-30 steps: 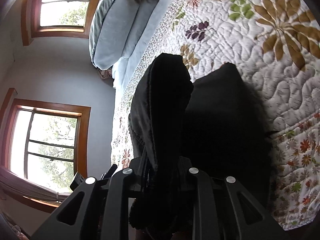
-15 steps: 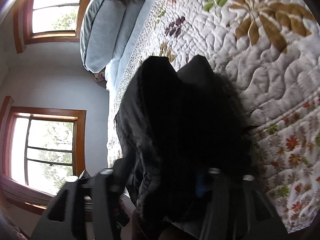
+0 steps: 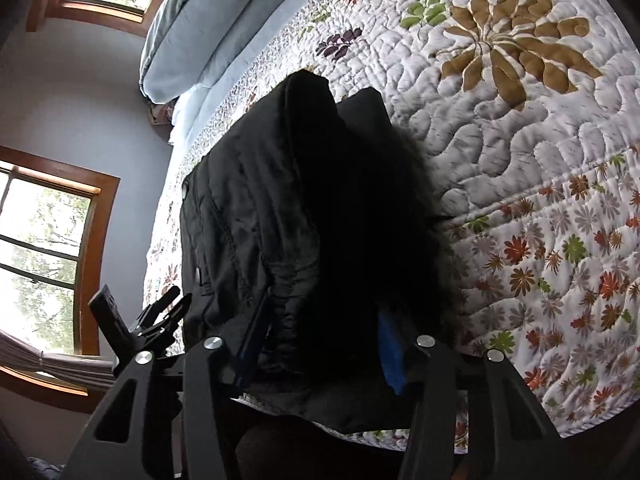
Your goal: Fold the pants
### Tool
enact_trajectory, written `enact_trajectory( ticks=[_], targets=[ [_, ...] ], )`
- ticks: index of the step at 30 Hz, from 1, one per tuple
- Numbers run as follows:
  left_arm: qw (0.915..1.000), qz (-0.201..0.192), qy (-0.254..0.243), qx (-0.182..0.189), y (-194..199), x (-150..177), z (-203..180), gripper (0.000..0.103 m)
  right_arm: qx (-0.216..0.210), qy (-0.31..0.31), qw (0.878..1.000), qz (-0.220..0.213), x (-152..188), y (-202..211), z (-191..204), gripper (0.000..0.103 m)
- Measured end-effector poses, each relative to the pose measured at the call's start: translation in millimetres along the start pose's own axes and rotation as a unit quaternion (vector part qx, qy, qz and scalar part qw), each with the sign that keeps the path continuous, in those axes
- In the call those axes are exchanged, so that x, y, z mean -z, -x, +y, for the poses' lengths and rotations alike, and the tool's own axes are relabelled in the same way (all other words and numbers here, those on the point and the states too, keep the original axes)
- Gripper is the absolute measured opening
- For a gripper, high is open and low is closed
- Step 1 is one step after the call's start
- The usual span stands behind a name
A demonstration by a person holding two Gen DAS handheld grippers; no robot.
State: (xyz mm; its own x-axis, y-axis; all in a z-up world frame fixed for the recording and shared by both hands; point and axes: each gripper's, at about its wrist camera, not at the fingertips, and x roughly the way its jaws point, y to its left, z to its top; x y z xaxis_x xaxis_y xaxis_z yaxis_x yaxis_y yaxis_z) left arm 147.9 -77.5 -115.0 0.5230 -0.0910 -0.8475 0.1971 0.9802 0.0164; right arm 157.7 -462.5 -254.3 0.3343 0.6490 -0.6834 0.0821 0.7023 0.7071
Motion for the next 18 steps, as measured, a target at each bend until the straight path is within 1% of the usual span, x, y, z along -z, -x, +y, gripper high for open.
enact_trajectory(
  ticks=[2,4,5,6,7,8,10,12,13,15,18],
  targets=[
    [0.9999,0.003,0.007,0.006,1,0,3,0.092,0.002,0.0,1.0,0.002,4,2,1,0.053],
    [0.9999,0.005,0.011,0.007,6,2,8,0.092,0.003,0.0,1.0,0.002,8,9,5,0.063],
    [0.9999,0.005,0.011,0.006,10,2,11,0.092,0.011,0.001,1.0,-0.004,12,17,7,0.065],
    [0.9999,0.006,0.012,0.005,13,3,15,0.092,0.015,0.003,1.0,-0.01,7,19,8,0.075],
    [0.9997,0.009,0.021,0.009,19,5,25,0.095,0.018,0.006,1.0,-0.018,9,27,9,0.086],
    [0.9993,0.011,0.032,0.015,22,7,32,0.097,0.017,0.007,1.0,-0.025,12,34,9,0.089],
    [0.9968,0.029,0.061,0.044,27,13,52,0.1,0.007,0.004,0.999,-0.032,16,47,7,0.091],
    [0.9923,0.057,0.083,0.074,25,21,66,0.1,0.001,0.001,0.999,-0.037,18,55,4,0.094],
    [0.9869,0.077,0.099,0.101,22,28,75,0.1,0.003,0.002,0.999,-0.039,18,57,3,0.094],
    [0.9768,0.1,0.136,0.131,15,40,89,0.1,0.006,0.0,0.999,-0.036,20,57,-1,0.094],
    [0.9675,0.116,0.171,0.146,4,52,99,0.1,-0.001,-0.009,1.0,-0.028,19,51,-8,0.094]
  ],
)
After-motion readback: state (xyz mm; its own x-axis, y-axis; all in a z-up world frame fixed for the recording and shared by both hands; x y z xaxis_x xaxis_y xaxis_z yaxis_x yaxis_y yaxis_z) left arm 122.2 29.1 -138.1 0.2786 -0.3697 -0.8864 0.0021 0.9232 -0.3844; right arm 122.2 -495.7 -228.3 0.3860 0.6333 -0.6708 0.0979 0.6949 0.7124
